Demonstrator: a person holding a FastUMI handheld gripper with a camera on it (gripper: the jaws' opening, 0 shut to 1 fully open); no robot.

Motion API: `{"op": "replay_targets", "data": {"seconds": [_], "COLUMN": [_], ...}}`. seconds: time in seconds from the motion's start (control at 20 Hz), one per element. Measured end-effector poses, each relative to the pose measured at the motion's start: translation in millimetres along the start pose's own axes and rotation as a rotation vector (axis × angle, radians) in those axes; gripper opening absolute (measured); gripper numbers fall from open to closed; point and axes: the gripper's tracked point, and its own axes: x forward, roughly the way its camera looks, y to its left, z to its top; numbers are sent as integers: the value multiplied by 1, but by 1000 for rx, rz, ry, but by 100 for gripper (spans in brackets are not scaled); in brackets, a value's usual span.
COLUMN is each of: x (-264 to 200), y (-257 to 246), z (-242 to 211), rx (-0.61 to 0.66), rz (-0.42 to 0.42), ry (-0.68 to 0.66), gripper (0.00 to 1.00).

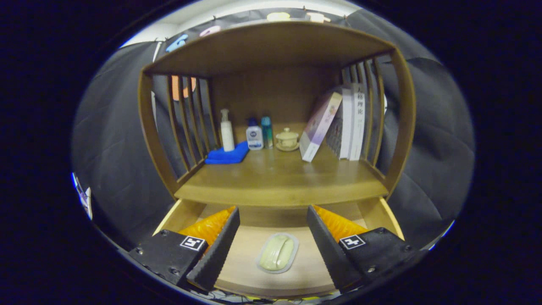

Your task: Pull open the drawer, take out the items inside it, and place them on the countertop above the cabinet.

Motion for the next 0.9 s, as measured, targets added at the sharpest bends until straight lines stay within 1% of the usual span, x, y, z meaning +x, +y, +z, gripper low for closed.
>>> {"op": "replay_targets", "data": {"seconds": [0.05, 0.2, 0.25, 0.35, 0.55, 0.6, 0.7, 0.85, 0.9], "x": [11, 31, 39, 53, 66, 68, 71, 75, 75], "y": [0, 5, 4, -1, -4, -2, 0, -2, -5], "z": [-8, -37, -47, -60, -85, -94, -107, -121, -119], "rx": [9, 21, 26, 19, 31, 36, 47, 64, 53], "rz": [-5, -10, -20, -46, -87, -84, -82, -110, -125], "ry": [63, 256, 302, 365, 489, 522, 583, 649, 648], "gripper": [99, 93, 92, 90, 76, 72, 69, 67, 63]}}
